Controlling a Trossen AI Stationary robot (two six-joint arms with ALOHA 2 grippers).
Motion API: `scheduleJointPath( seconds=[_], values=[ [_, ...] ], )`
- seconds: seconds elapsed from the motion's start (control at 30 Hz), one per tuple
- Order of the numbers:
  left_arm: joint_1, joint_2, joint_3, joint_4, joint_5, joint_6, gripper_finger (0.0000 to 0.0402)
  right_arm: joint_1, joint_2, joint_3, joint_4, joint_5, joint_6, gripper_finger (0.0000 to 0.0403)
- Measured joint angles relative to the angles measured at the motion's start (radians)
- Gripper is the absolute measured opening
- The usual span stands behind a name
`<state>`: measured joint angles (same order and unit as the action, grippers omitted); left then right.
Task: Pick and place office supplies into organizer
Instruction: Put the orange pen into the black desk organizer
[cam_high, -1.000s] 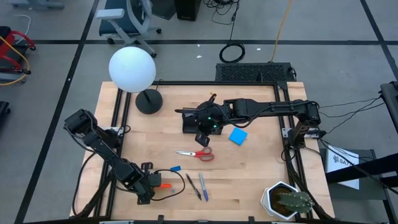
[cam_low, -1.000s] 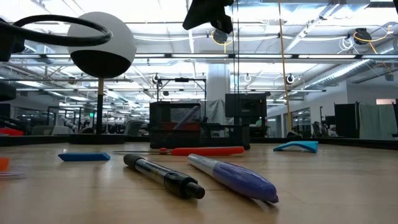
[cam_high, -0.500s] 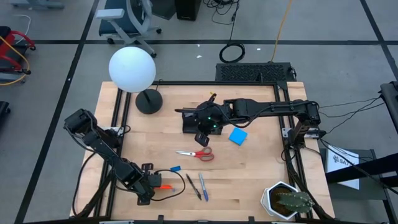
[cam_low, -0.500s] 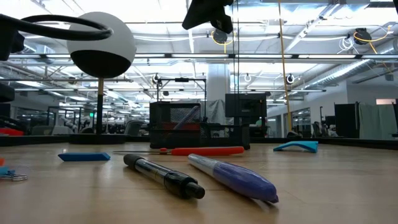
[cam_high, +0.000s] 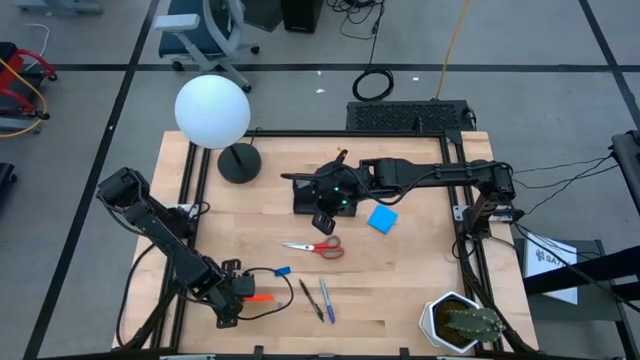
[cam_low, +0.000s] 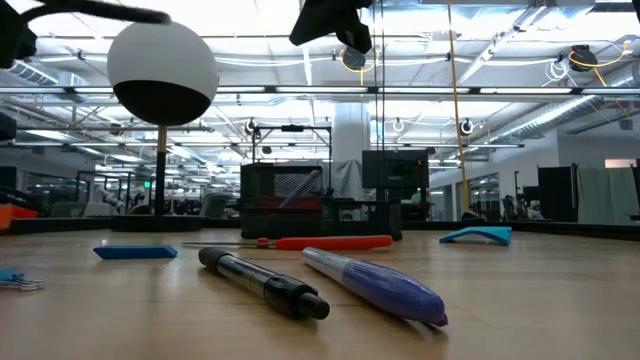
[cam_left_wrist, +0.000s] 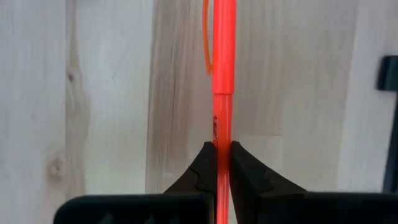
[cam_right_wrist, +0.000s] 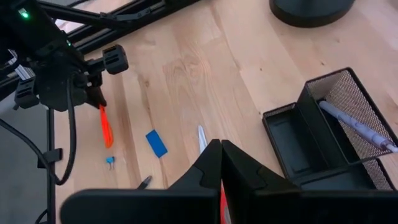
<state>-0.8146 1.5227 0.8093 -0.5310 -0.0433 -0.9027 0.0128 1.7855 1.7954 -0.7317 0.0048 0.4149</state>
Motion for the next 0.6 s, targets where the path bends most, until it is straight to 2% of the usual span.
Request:
scheduleJointPath(
  seconds=[0.27, 0.6],
  values=[
    [0.001, -0.096, 0.001, -0.026, -0.057, -0.049, 0.0017, -0.025, 0.0, 0.0, 0.042, 0.0, 0.046, 0.0],
    [0.001, -0.308, 0.002, -0.136, -0.247, -0.147, 0.0017, -0.061, -0.005, 0.0, 0.249, -0.003, 0.064, 0.0]
  ],
)
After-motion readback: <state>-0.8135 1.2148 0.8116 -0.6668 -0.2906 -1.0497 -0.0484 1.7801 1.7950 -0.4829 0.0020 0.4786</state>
